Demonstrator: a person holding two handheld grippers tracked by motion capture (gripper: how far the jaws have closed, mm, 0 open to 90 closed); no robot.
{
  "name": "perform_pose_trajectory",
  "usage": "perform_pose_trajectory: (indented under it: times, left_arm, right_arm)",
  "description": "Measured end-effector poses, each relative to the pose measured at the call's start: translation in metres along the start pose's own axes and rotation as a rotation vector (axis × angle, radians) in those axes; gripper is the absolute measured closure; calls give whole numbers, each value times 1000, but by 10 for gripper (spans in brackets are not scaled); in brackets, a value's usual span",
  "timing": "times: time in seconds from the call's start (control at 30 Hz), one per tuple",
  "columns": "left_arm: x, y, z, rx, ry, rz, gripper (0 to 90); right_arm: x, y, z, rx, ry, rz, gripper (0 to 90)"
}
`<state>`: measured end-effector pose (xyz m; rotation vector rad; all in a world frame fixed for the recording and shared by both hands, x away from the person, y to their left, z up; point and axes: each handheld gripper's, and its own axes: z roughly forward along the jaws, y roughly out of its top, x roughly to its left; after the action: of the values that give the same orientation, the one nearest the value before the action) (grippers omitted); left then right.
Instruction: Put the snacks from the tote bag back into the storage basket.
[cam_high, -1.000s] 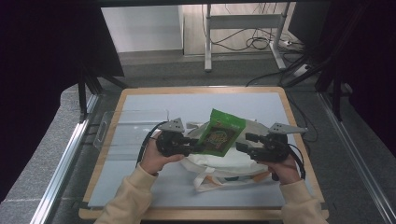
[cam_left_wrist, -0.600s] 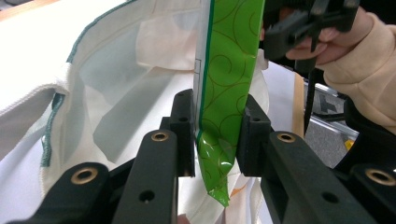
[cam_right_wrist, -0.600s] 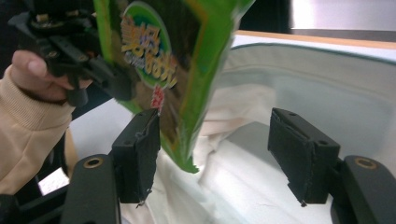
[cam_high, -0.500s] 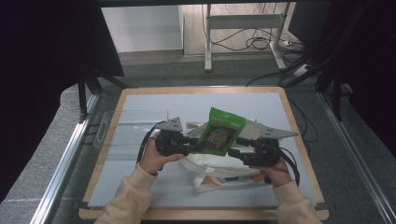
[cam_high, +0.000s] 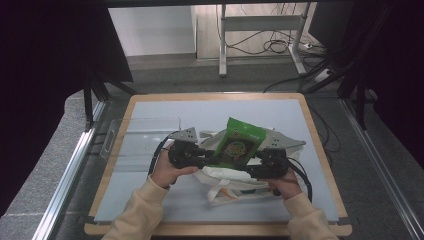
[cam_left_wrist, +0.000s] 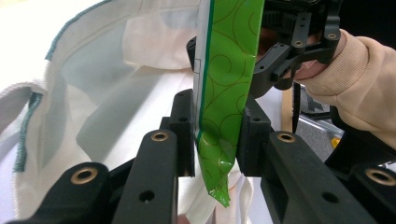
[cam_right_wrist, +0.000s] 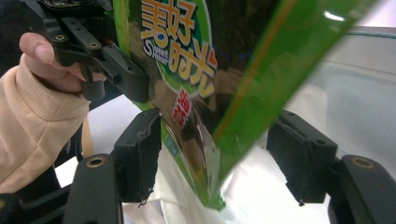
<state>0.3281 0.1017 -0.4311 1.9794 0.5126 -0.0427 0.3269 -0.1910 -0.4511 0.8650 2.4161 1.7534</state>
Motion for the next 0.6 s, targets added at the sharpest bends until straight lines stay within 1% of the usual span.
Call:
perform_pose_trajectory:
  times: [0.07, 0.17, 0.3, 0.33, 0.4, 0.5, 0.6]
  left_arm:
    - [0, 0, 1, 5, -13, 1, 727]
    - [1, -1, 2, 9, -9, 2, 727]
    - [4, -2, 2, 14, -24, -11, 720]
    - [5, -3, 2, 17, -22, -10, 715]
    - [6, -3, 3, 22, -10, -7, 686]
    - [7, -4, 4, 22, -1, -5, 648]
    - [8, -4, 5, 16, 8, -9, 586]
  right_arm:
    - [-1, 0, 2, 1, 19, 6, 385]
    - [-1, -1, 4, 1, 29, 1, 477]
    - [-2, -2, 4, 0, 41, -11, 549]
    - [-2, -2, 3, 3, 49, -21, 569]
    - [-2, -1, 1, 8, 61, -30, 623]
    - [-1, 0, -1, 4, 81, -45, 678]
    - [0, 2, -4, 0, 97, -57, 707]
